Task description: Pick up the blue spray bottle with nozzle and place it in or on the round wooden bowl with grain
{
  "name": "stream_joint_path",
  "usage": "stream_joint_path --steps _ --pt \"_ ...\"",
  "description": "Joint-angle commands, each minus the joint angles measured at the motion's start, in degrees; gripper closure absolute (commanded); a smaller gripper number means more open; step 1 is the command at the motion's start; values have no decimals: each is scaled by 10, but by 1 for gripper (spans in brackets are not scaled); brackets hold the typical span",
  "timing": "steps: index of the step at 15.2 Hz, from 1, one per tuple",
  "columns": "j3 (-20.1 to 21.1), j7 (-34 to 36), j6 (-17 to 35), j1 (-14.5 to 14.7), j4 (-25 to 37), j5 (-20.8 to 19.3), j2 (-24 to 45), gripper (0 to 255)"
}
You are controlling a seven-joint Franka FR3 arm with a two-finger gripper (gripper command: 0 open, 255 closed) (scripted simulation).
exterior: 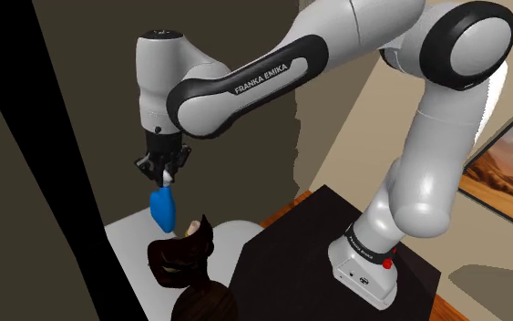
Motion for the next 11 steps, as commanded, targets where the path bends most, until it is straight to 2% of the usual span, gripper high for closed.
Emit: stream_joint_path --steps 1,11 --pt "10 7 5 2 -42 16 -40 255" --pt "62 51 -7 45 -180 105 -207 255"
